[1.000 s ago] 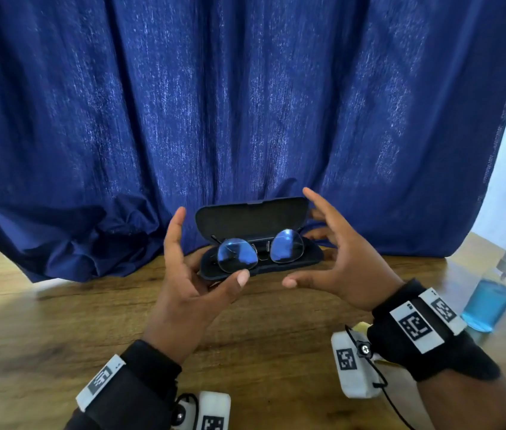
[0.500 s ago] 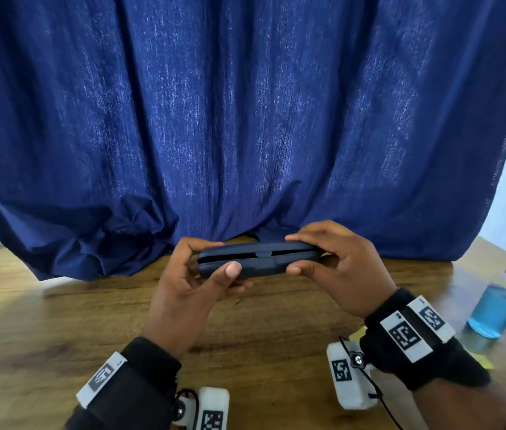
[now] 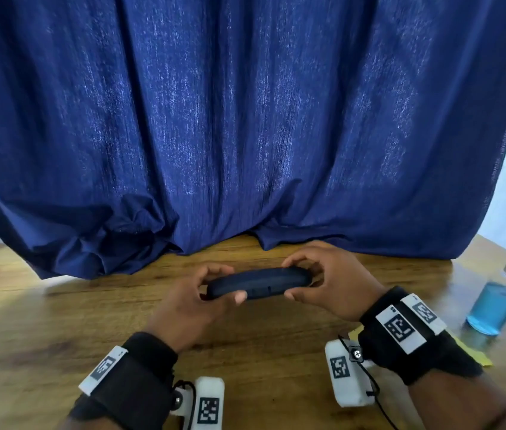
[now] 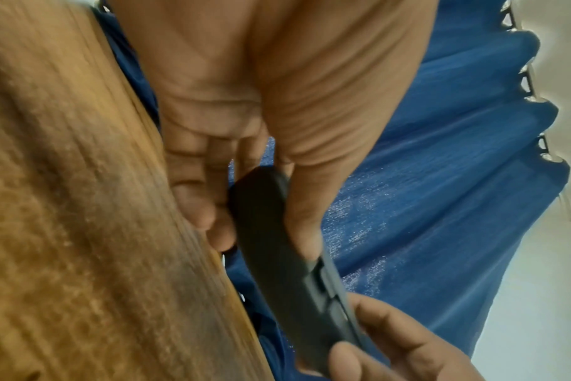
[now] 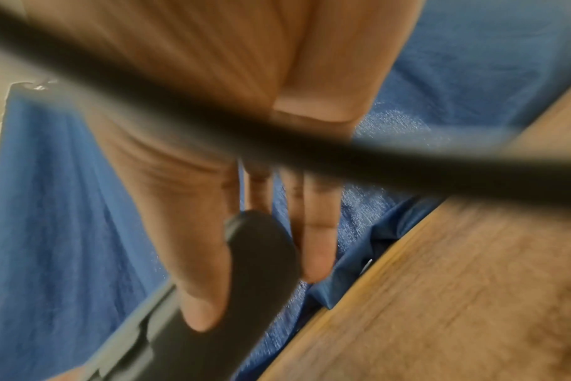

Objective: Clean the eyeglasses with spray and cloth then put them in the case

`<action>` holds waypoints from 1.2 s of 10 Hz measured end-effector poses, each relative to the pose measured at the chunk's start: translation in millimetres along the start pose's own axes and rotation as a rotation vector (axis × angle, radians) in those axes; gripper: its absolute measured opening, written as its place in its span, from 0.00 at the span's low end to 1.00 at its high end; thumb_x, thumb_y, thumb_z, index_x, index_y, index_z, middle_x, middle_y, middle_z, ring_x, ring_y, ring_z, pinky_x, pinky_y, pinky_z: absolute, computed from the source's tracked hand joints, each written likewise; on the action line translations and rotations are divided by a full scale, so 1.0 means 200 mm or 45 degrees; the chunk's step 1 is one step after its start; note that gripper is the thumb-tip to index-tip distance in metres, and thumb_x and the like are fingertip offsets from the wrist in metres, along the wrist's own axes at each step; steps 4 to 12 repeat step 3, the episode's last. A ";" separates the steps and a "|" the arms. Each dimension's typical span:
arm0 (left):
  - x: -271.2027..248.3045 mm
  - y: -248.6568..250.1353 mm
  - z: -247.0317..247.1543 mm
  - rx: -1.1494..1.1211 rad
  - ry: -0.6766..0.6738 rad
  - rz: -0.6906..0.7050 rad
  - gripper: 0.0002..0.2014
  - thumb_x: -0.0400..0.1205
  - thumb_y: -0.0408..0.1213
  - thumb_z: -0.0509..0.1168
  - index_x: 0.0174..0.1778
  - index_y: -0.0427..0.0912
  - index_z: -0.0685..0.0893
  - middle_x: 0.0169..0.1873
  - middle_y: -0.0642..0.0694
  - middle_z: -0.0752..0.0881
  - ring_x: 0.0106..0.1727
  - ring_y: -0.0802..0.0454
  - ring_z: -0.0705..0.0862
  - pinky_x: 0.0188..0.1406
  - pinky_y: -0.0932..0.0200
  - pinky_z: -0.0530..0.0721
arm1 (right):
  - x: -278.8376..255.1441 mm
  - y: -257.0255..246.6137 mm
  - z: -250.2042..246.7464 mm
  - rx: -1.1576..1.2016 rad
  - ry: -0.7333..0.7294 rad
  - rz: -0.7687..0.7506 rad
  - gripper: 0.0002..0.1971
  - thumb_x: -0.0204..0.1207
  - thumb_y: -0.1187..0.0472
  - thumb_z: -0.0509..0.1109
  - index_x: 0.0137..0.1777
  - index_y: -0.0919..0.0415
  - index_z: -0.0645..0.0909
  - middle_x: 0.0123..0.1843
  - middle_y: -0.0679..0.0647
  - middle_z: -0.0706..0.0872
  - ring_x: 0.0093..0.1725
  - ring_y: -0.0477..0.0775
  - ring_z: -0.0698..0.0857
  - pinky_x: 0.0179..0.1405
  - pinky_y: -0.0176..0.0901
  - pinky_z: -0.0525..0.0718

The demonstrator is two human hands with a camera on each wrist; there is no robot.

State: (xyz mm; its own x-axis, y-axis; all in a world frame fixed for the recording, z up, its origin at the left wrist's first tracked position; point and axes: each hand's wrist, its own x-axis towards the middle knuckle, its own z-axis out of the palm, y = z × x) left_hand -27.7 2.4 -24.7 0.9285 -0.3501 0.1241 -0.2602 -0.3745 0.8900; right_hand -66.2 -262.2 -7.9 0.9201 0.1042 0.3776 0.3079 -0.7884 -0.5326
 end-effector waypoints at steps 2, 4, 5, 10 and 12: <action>0.01 -0.03 0.03 0.014 -0.172 -0.170 0.22 0.77 0.42 0.80 0.65 0.60 0.84 0.59 0.58 0.85 0.29 0.61 0.85 0.30 0.66 0.87 | -0.01 0.01 0.05 -0.085 -0.321 0.272 0.18 0.67 0.50 0.86 0.53 0.40 0.83 0.58 0.37 0.84 0.54 0.39 0.82 0.45 0.26 0.75; -0.03 0.00 0.01 -0.061 -0.114 -0.227 0.30 0.76 0.50 0.80 0.73 0.61 0.79 0.63 0.58 0.82 0.30 0.58 0.83 0.28 0.65 0.85 | -0.03 -0.03 0.03 0.023 -0.305 0.352 0.21 0.69 0.45 0.84 0.61 0.39 0.83 0.60 0.35 0.83 0.59 0.39 0.82 0.49 0.27 0.75; -0.03 0.00 0.01 -0.061 -0.114 -0.227 0.30 0.76 0.50 0.80 0.73 0.61 0.79 0.63 0.58 0.82 0.30 0.58 0.83 0.28 0.65 0.85 | -0.03 -0.03 0.03 0.023 -0.305 0.352 0.21 0.69 0.45 0.84 0.61 0.39 0.83 0.60 0.35 0.83 0.59 0.39 0.82 0.49 0.27 0.75; -0.03 0.00 0.01 -0.061 -0.114 -0.227 0.30 0.76 0.50 0.80 0.73 0.61 0.79 0.63 0.58 0.82 0.30 0.58 0.83 0.28 0.65 0.85 | -0.03 -0.03 0.03 0.023 -0.305 0.352 0.21 0.69 0.45 0.84 0.61 0.39 0.83 0.60 0.35 0.83 0.59 0.39 0.82 0.49 0.27 0.75; -0.03 0.00 0.01 -0.061 -0.114 -0.227 0.30 0.76 0.50 0.80 0.73 0.61 0.79 0.63 0.58 0.82 0.30 0.58 0.83 0.28 0.65 0.85 | -0.03 -0.03 0.03 0.023 -0.305 0.352 0.21 0.69 0.45 0.84 0.61 0.39 0.83 0.60 0.35 0.83 0.59 0.39 0.82 0.49 0.27 0.75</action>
